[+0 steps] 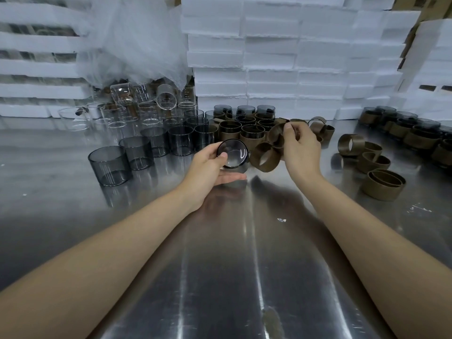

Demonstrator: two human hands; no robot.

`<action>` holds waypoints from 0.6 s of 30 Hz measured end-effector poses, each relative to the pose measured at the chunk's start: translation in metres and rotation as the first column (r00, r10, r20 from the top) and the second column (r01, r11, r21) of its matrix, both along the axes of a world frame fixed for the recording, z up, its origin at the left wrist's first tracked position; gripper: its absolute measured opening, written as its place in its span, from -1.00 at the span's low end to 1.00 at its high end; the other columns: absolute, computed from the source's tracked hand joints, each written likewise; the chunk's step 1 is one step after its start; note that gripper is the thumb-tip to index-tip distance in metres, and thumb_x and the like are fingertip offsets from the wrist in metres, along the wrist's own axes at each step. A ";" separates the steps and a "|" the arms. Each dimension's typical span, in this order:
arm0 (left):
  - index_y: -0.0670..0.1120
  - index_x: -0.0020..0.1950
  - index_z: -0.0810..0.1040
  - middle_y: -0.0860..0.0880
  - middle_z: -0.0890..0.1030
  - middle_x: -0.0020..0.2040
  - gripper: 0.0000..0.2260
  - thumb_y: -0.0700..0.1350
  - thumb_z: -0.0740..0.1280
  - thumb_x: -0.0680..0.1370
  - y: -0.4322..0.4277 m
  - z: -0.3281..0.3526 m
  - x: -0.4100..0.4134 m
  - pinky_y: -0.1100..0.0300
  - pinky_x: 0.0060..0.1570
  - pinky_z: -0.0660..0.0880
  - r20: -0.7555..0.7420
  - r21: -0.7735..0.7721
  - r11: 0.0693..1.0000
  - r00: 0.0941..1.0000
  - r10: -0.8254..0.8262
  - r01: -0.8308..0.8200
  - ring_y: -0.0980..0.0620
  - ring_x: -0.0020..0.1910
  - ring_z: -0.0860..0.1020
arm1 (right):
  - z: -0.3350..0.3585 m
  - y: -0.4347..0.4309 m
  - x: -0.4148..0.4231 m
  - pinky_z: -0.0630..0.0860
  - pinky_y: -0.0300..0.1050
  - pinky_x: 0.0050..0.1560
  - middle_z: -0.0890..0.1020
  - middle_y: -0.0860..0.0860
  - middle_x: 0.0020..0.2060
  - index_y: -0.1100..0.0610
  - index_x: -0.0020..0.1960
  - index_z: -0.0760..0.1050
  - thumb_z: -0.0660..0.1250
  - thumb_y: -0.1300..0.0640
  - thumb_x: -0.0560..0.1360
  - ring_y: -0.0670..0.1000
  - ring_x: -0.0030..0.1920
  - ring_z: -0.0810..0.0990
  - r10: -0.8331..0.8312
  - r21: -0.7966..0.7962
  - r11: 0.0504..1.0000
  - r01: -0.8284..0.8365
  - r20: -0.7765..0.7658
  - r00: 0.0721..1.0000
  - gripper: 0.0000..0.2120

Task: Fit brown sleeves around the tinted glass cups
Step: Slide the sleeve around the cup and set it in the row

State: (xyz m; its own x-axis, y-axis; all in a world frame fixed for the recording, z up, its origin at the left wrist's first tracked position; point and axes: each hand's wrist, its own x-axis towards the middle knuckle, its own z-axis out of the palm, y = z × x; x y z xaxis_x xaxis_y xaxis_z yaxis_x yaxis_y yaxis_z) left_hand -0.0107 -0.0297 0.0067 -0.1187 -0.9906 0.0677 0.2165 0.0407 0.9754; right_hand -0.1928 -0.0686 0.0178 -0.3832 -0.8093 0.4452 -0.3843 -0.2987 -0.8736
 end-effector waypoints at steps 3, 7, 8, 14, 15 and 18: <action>-0.19 0.41 0.41 -0.12 0.52 0.32 -0.70 -0.28 0.13 0.68 0.000 0.001 0.000 0.19 -0.14 0.65 -0.006 0.008 1.000 1.000 0.008 -0.008 -0.22 -0.13 0.70 | 0.000 -0.002 -0.001 0.53 0.16 0.15 0.59 -0.04 -0.14 0.09 0.03 0.47 0.14 0.06 0.63 0.13 0.01 0.64 0.040 0.024 0.999 -0.043 0.083 0.996 -0.83; -0.19 0.42 0.40 -0.10 0.51 0.32 -0.69 -0.28 0.13 0.67 0.002 0.001 -0.001 0.20 -0.15 0.65 0.001 0.007 1.000 1.000 0.004 -0.004 -0.22 -0.14 0.70 | -0.005 -0.002 0.002 0.51 0.09 0.18 0.60 -0.01 -0.20 0.08 0.05 0.46 0.13 0.07 0.65 0.06 -0.02 0.63 0.062 0.050 0.997 -0.064 0.034 0.997 -0.84; -0.19 0.43 0.39 -0.09 0.50 0.33 -0.68 -0.28 0.13 0.67 0.002 0.001 -0.001 0.20 -0.14 0.65 0.000 0.007 1.000 1.000 0.004 -0.004 -0.22 -0.14 0.70 | -0.005 -0.002 0.003 0.51 0.05 0.17 0.60 -0.01 -0.21 0.08 0.06 0.47 0.13 0.08 0.65 0.04 -0.03 0.61 0.056 0.043 0.998 -0.056 0.000 0.998 -0.84; -0.19 0.44 0.38 -0.10 0.50 0.34 -0.67 -0.28 0.13 0.68 0.001 0.001 0.000 0.18 -0.12 0.65 0.007 0.001 1.000 1.000 -0.001 0.001 -0.23 -0.14 0.70 | 0.000 0.001 0.006 0.50 -0.01 0.15 0.63 0.00 -0.06 0.07 0.09 0.51 0.22 0.07 0.61 -0.01 -0.01 0.59 0.036 -0.017 0.999 -0.035 0.004 0.999 -0.86; -0.19 0.44 0.38 -0.09 0.50 0.34 -0.68 -0.28 0.13 0.68 0.002 0.001 -0.001 0.19 -0.13 0.65 0.006 0.002 1.000 1.000 -0.001 0.001 -0.23 -0.14 0.70 | 0.000 0.002 0.006 0.50 0.02 0.15 0.63 -0.03 -0.09 0.06 0.09 0.51 0.22 0.05 0.61 0.02 -0.02 0.62 0.030 -0.009 1.000 -0.030 -0.015 0.999 -0.86; -0.19 0.43 0.39 -0.07 0.51 0.32 -0.68 -0.28 0.13 0.68 0.002 0.001 -0.001 0.20 -0.14 0.64 0.012 -0.002 1.000 1.000 -0.001 0.001 -0.23 -0.14 0.70 | 0.001 0.003 0.007 0.59 0.03 0.04 0.58 -0.12 -0.15 0.04 0.06 0.47 0.20 0.04 0.62 0.04 -0.15 0.68 0.030 -0.005 1.000 -0.030 0.000 1.000 -0.89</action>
